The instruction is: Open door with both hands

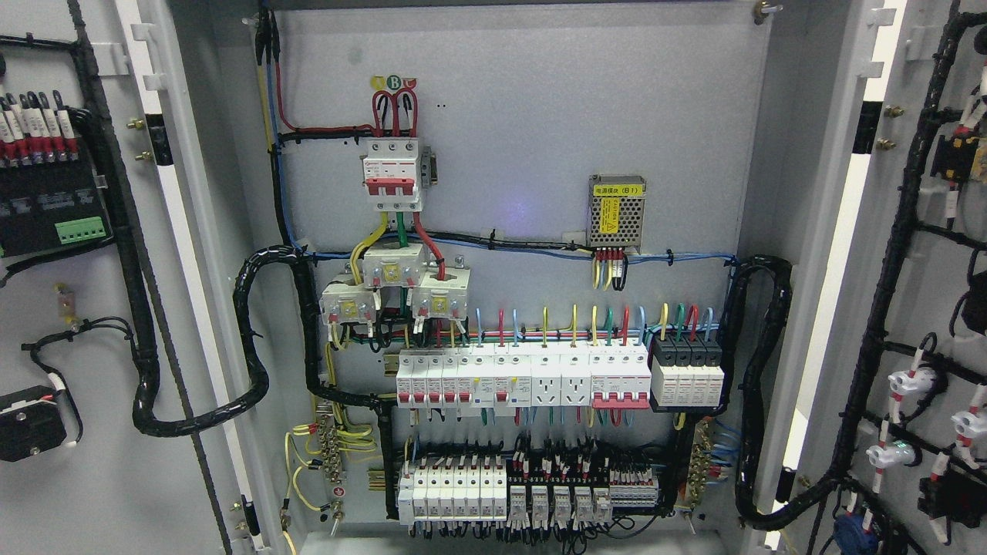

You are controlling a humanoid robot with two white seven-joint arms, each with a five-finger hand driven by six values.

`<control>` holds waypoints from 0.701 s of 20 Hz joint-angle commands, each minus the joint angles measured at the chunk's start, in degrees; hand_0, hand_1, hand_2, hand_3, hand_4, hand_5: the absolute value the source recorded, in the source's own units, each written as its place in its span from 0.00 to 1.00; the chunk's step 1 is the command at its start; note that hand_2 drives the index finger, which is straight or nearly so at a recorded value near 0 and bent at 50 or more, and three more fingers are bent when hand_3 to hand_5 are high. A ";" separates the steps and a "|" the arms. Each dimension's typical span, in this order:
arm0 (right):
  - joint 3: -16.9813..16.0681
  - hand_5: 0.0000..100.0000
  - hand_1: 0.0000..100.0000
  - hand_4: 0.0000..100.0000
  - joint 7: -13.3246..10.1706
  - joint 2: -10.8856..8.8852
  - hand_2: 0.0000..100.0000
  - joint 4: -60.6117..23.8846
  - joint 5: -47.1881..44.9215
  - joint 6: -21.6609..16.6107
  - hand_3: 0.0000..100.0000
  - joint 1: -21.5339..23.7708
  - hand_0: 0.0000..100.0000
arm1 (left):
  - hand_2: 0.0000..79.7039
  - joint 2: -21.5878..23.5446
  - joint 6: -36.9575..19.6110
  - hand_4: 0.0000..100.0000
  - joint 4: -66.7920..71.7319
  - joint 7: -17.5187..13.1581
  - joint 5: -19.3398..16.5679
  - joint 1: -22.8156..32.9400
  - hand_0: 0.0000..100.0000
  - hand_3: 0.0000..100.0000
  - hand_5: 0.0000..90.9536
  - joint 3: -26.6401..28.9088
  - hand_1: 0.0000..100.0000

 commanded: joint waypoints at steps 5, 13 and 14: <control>-0.61 0.00 0.00 0.00 -0.78 4.60 0.00 5.64 5.51 3.53 0.00 -0.46 0.00 | 0.00 -1.52 -0.74 0.03 1.67 -0.57 0.20 0.02 0.00 0.00 0.00 4.17 0.00; -0.78 0.00 0.00 0.00 -0.69 4.60 0.00 5.55 6.57 3.70 0.00 -0.55 0.00 | 0.00 -4.08 -0.74 0.03 1.58 -0.65 0.12 0.02 0.00 0.00 0.00 4.17 0.00; -0.78 0.00 0.00 0.00 -0.69 4.60 0.00 5.55 6.66 3.70 0.00 -0.55 0.00 | 0.00 -3.90 -0.74 0.03 1.58 -0.65 0.12 0.02 0.00 0.00 0.00 4.17 0.00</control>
